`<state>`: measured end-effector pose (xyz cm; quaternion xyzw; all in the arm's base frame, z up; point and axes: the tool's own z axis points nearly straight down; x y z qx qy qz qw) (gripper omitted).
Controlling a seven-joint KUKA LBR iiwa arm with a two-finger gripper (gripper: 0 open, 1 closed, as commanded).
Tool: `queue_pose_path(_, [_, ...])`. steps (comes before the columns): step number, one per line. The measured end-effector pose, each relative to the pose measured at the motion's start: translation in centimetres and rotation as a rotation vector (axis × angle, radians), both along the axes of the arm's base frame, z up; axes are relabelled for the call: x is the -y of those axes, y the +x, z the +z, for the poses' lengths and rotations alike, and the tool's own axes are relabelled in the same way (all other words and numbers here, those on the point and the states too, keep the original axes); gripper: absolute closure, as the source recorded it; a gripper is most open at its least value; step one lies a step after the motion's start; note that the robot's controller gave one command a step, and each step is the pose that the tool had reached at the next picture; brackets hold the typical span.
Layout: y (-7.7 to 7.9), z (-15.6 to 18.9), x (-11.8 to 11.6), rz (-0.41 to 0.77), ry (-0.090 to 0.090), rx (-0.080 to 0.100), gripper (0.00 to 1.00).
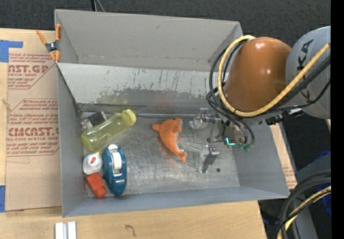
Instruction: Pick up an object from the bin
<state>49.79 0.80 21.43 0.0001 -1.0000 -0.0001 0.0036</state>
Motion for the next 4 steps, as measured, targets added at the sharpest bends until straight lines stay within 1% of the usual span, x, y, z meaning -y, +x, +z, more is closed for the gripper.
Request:
queue_pose_path(1, [0.2,0.4,0.0,0.0,0.0,0.008,0.0])
queue_pose_path(2, [1.9,-14.0,-1.6,0.074,0.0,0.01,1.0])
queue_pose_path(3, [1.7,-14.3,-1.7,0.073,0.001,0.007,0.0])
queue_pose_path(4, [1.7,-14.3,-1.7,0.073,0.001,0.008,0.0])
